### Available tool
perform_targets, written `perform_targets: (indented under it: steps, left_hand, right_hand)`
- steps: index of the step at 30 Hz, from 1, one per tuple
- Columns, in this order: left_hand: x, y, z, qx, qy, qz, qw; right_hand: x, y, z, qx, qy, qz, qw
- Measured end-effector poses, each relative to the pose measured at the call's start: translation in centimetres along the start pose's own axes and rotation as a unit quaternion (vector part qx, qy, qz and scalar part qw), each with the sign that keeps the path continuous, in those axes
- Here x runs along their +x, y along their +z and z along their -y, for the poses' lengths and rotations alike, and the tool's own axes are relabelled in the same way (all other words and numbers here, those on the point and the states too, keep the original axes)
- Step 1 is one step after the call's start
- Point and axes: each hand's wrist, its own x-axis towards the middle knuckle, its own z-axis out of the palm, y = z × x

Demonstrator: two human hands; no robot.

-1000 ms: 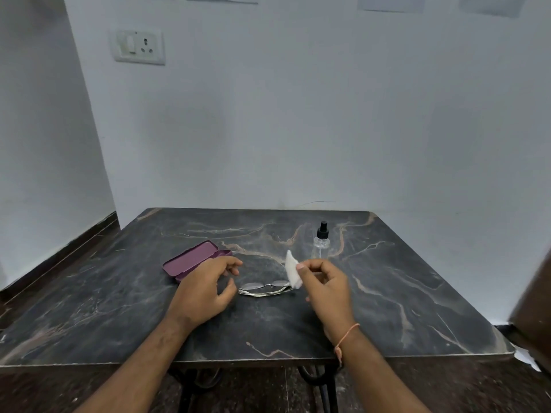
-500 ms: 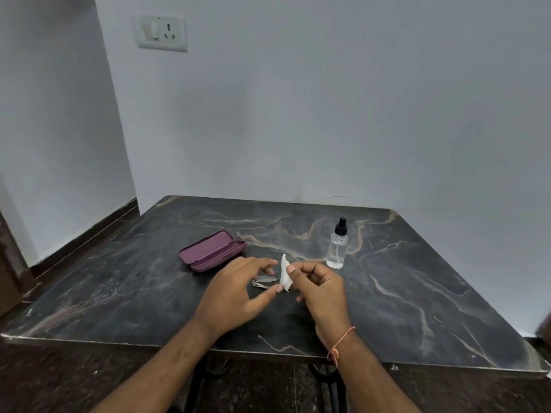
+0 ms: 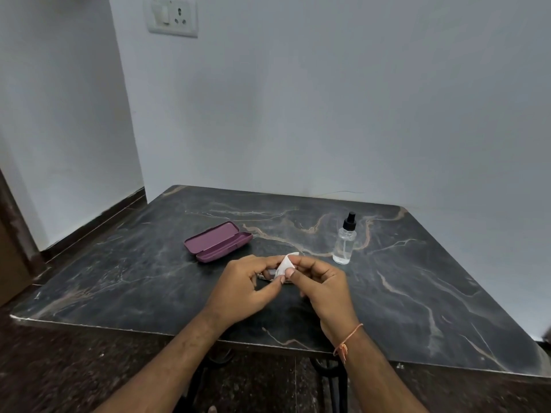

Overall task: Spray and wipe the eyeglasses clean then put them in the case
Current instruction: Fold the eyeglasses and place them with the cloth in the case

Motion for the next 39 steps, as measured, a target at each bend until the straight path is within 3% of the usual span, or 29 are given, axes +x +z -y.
perform_targets:
  steps: [5, 10, 15, 21, 25, 33, 39]
  left_hand:
    - [0.1, 0.0, 0.6, -0.085, -0.068, -0.039, 0.993]
    - [-0.1, -0.8, 1.2, -0.086, -0.155, -0.112, 0.978]
    - [-0.7, -3.5, 1.1, -0.131, -0.163, -0.085, 0.974]
    - [-0.2, -7.5, 2.0, -0.067, -0.127, -0.073, 0.987]
    - [0.4, -9.6, 3.1, 0.003, -0.107, -0.117, 0.987]
    - [0.6, -10.2, 5.6, 0.06, -0.158, -0.193, 0.966]
    - [-0.1, -9.6, 7.7, 0.051, -0.218, -0.179, 0.958]
  right_hand:
    - [0.2, -0.3, -0.4, -0.004, 0.006, -0.021, 1.0]
    - [0.2, -0.3, -0.5, 0.008, 0.019, -0.056, 0.998]
    - [0.1, 0.2, -0.4, 0.014, 0.024, -0.046, 0.999]
    - [2.5, 1.9, 2.1, -0.033, 0.058, 0.002, 0.998]
    - [5.8, 3.9, 4.0, -0.058, 0.098, 0.065, 0.991]
    - [12.7, 8.3, 2.7, -0.108, 0.115, 0.079, 0.984]
    - [16.9, 9.6, 0.4, -0.152, 0.151, 0.069, 0.974]
